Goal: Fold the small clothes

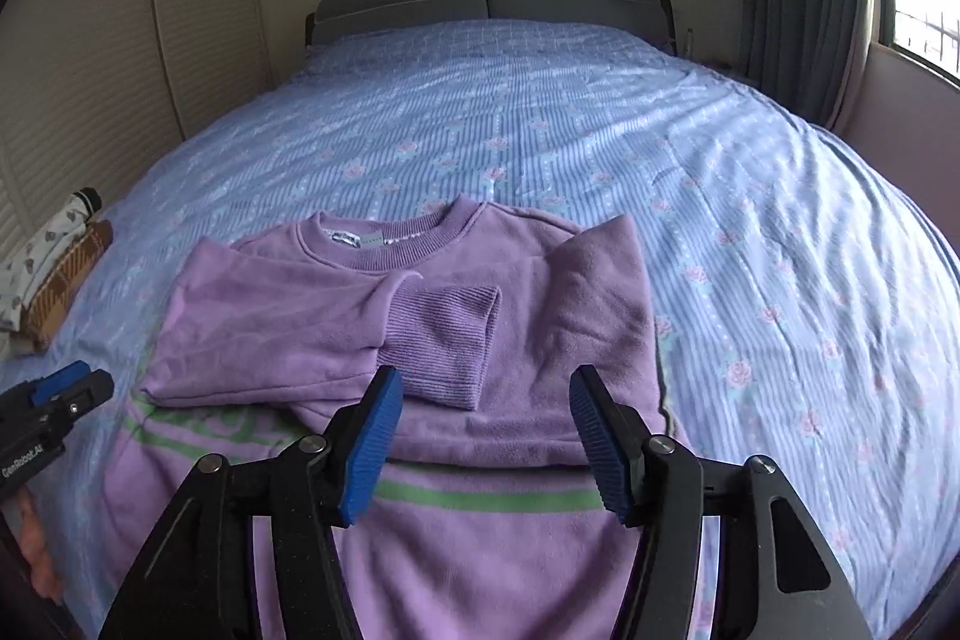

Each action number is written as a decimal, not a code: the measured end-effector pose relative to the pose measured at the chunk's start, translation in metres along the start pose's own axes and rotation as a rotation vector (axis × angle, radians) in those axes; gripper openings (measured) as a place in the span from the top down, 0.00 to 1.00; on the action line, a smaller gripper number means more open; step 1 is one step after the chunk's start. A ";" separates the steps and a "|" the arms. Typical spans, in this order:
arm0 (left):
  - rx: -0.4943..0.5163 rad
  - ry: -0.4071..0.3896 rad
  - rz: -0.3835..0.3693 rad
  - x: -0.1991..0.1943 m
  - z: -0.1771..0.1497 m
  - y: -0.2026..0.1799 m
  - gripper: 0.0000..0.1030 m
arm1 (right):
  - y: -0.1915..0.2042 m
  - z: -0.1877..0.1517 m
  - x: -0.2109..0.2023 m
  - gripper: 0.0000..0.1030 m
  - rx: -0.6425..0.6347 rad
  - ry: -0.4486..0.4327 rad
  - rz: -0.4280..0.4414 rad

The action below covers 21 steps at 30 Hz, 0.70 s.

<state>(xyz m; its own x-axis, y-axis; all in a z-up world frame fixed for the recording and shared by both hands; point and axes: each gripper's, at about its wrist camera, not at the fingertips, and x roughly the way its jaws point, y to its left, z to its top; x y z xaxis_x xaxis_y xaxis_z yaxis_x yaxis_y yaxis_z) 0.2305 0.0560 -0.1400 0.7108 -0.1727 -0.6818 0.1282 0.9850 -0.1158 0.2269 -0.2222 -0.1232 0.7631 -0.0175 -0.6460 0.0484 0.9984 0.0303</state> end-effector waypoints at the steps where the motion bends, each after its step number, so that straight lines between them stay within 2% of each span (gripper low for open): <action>1: -0.001 -0.004 -0.001 -0.011 -0.005 -0.002 0.53 | -0.001 -0.005 -0.014 0.42 -0.004 -0.018 -0.011; 4: -0.001 -0.015 0.005 -0.040 -0.023 -0.006 0.51 | -0.008 -0.024 -0.054 0.40 0.018 -0.061 -0.015; 6: -0.008 -0.017 0.011 -0.056 -0.039 -0.009 0.47 | -0.013 -0.040 -0.078 0.36 0.034 -0.081 -0.018; 11: -0.032 -0.011 0.002 -0.082 -0.081 -0.012 0.46 | -0.022 -0.082 -0.119 0.36 0.018 -0.105 -0.044; 16: -0.063 -0.001 -0.007 -0.084 -0.116 -0.012 0.44 | -0.033 -0.118 -0.135 0.36 0.030 -0.097 -0.065; 21: -0.056 -0.008 -0.012 -0.076 -0.138 -0.016 0.44 | -0.043 -0.140 -0.132 0.36 0.059 -0.066 -0.061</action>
<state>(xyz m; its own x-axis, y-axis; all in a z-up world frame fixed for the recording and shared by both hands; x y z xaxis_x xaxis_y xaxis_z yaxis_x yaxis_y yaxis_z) 0.0790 0.0539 -0.1854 0.7149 -0.1847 -0.6744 0.0985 0.9815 -0.1643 0.0337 -0.2557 -0.1465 0.7986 -0.0837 -0.5960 0.1327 0.9904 0.0387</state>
